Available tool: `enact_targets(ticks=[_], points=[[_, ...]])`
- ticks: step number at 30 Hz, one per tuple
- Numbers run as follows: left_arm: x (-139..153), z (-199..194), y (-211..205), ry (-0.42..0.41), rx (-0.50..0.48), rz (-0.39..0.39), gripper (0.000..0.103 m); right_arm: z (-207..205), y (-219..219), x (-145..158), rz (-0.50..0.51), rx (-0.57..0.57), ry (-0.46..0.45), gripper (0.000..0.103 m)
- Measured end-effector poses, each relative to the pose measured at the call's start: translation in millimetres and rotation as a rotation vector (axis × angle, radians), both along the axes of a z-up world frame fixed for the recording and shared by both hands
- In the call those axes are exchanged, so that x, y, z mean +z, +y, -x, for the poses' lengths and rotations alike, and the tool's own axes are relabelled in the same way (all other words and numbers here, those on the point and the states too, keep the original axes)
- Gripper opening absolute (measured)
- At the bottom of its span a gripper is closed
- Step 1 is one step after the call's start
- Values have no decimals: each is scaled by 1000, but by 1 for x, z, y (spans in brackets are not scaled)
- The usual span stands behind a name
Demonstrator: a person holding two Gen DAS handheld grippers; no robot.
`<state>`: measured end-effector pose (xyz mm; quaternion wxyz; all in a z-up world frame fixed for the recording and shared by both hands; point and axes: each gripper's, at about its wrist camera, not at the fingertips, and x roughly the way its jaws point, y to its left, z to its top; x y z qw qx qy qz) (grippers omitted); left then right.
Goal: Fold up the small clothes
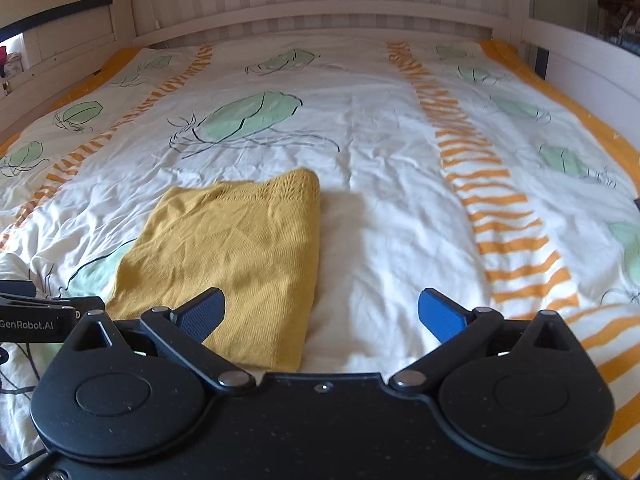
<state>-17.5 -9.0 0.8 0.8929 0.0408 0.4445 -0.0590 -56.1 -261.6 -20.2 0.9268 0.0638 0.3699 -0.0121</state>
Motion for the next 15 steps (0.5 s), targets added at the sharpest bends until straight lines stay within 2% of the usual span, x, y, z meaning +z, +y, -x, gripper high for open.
enact_targets(ticks=[15], points=[[-13,7,7,55,10,12,101,5,6,-10,-44,18,48,102]])
